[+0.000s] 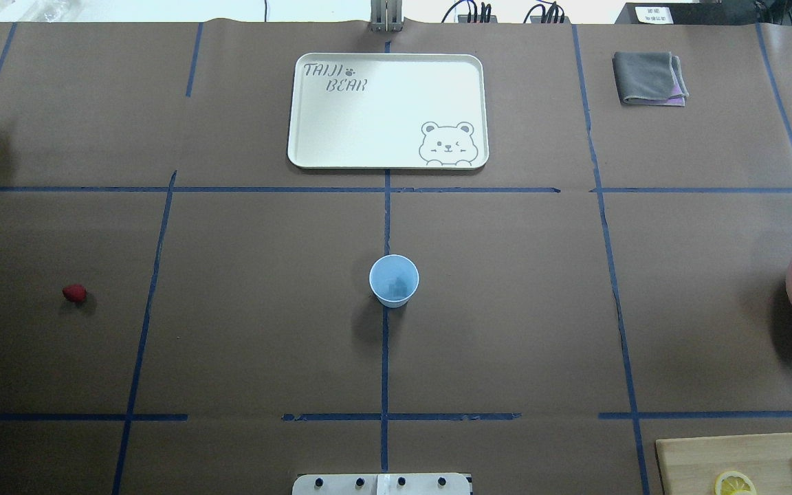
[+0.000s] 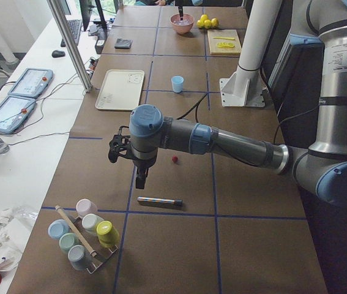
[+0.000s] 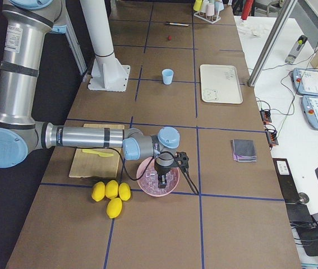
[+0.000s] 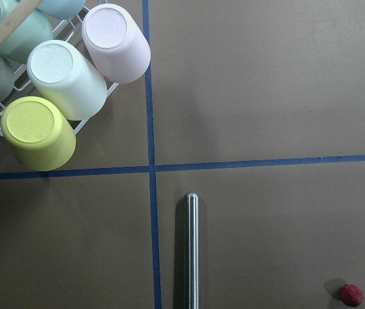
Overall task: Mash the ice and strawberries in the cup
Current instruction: 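Grasp another ice cube from the pink bowl with the right gripper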
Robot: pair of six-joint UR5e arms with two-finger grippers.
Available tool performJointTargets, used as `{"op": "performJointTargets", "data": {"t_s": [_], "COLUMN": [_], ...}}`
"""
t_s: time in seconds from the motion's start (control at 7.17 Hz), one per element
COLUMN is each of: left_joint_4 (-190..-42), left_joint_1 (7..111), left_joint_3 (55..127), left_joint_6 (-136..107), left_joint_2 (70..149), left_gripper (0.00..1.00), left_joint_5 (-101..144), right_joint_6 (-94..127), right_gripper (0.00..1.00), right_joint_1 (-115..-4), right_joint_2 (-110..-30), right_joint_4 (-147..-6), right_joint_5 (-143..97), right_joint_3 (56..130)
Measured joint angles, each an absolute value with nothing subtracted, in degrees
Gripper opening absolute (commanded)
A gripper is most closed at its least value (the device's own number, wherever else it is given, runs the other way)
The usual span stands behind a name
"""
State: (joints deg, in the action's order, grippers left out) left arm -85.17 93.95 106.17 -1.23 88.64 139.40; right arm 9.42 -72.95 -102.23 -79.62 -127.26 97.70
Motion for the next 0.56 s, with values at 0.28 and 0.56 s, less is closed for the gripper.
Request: {"op": "performJointTargets", "data": {"t_s": [0.28,0.56], "left_joint_4": [-85.1,-85.1], "left_joint_1": [94.0,94.0], "left_joint_3": [106.5,106.7], "left_joint_6": [-1.2,-1.2], "left_joint_2": [88.5,88.4], "left_gripper": [1.00,1.00], "left_joint_5": [139.4,139.4], "right_joint_6": [9.6,9.9], "right_gripper": [0.62,0.62], "right_joint_1": [-72.5,-72.2], "right_joint_2": [-102.1,-101.2], "right_joint_4": [-79.7,-79.7], "right_joint_5": [-127.3,-127.3], "right_joint_3": [97.4,96.8]}}
